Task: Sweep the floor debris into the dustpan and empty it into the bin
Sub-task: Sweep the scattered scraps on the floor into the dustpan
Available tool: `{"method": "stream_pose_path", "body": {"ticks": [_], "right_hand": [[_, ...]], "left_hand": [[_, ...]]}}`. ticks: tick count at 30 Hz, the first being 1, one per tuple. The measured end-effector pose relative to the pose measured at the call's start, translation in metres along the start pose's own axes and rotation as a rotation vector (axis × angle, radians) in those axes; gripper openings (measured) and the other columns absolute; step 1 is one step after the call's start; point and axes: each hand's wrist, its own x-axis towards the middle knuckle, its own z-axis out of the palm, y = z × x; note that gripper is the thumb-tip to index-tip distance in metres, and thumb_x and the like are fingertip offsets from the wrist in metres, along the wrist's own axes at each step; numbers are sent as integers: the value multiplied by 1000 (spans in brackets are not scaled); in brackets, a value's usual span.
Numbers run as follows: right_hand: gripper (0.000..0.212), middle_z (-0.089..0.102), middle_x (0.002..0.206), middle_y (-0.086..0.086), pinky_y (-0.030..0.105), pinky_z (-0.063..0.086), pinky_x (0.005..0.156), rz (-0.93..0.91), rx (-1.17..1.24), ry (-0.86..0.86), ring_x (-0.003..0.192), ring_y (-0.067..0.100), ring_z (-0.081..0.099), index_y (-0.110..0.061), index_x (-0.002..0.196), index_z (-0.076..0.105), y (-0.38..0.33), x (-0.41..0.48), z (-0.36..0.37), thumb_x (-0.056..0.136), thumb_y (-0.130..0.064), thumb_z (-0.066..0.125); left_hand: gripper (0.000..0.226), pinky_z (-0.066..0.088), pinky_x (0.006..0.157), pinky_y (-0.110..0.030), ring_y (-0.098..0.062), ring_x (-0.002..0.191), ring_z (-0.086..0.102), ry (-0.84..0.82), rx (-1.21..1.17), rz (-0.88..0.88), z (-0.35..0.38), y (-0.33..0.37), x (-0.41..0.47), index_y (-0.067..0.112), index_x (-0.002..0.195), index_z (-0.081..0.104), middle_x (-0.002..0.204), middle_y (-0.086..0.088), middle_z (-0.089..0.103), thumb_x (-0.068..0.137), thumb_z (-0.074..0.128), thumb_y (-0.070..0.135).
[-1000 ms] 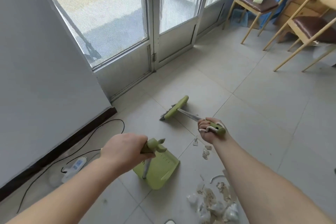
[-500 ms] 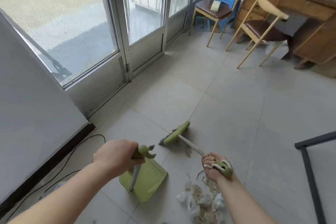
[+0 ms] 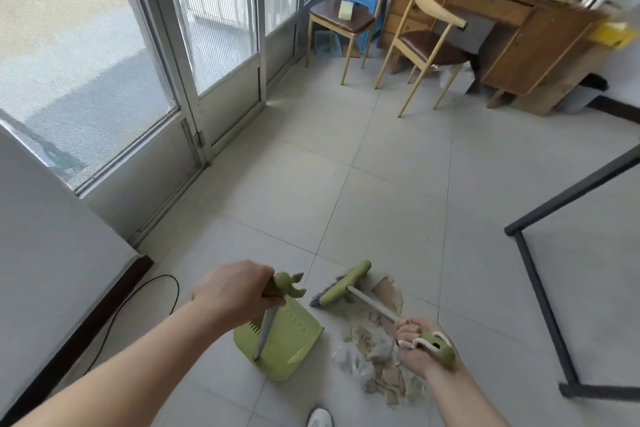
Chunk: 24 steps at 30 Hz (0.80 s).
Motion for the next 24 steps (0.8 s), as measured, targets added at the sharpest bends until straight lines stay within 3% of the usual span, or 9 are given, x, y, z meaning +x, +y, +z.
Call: {"method": "stream_pose_path", "body": {"ticks": [7, 20, 24], "right_hand": [[31, 39, 40, 3, 22, 30, 19, -11, 51, -13, 21, 11, 39, -10, 74, 39, 14, -17, -26, 101, -22, 28], [27, 44, 37, 9, 10, 25, 21, -144, -24, 91, 20, 8, 39, -7, 81, 40, 41, -58, -49, 102, -22, 32], [28, 45, 40, 8, 10, 29, 23, -91, -100, 95, 21, 11, 41, -4, 79, 44, 55, -73, -64, 99, -20, 33]], "left_hand": [[34, 30, 46, -25, -15, 72, 52, -12, 56, 81, 2, 6, -10, 27, 80, 47, 78, 9, 53, 87, 54, 60], [33, 30, 47, -24, -14, 69, 51, -69, 96, 211, 16, 15, -22, 28, 75, 45, 70, 11, 49, 86, 58, 57], [37, 28, 46, -25, -16, 67, 50, -62, 146, 258, 15, 12, -24, 26, 74, 44, 69, 9, 49, 86, 56, 59]]}}
